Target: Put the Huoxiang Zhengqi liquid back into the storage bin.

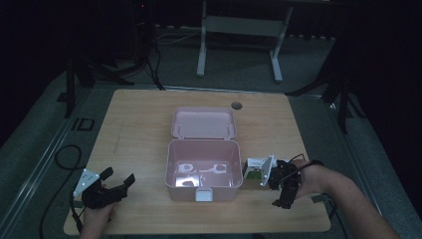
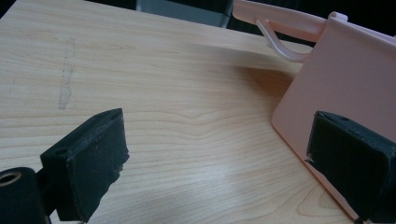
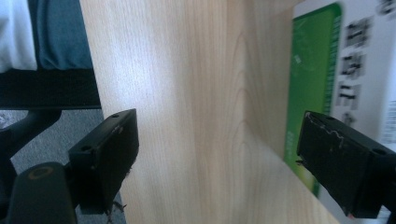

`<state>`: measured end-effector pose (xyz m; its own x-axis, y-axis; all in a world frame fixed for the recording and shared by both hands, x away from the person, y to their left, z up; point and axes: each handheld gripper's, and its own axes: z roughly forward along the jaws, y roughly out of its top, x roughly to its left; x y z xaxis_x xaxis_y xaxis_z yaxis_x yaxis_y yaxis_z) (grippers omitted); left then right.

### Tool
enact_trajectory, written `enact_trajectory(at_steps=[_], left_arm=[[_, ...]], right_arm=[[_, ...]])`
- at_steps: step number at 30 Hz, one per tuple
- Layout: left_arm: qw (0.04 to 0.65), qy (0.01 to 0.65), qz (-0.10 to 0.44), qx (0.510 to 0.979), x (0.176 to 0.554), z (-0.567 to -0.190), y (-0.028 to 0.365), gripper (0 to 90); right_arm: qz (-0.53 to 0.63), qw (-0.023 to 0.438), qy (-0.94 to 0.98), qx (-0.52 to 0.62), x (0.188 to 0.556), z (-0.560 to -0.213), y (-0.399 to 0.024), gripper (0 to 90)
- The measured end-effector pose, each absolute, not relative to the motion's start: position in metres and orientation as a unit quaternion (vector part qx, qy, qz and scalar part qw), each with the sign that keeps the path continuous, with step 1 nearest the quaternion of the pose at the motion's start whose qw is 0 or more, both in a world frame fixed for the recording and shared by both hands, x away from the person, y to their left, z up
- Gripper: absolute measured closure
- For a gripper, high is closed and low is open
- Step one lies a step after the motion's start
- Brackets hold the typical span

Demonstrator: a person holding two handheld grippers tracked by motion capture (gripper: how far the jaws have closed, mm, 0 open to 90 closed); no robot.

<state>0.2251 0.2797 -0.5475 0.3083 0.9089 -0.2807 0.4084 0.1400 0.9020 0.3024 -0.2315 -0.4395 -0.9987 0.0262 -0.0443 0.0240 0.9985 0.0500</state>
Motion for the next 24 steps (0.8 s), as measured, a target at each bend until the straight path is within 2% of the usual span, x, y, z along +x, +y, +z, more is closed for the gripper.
enact_trajectory(at_steps=[13, 24], left_arm=[[0.533, 0.539, 0.235, 0.608, 0.225, -0.547, 0.28, 5.3], [0.533, 0.538, 0.231, 0.61, 0.225, -0.548, 0.28, 5.2]], right_arm=[[0.028, 0.049, 0.998, 0.001, 0.322, -0.41, -0.225, 14.8], [0.031, 0.057, 0.998, 0.017, 0.35, -0.413, -0.218, 14.9]])
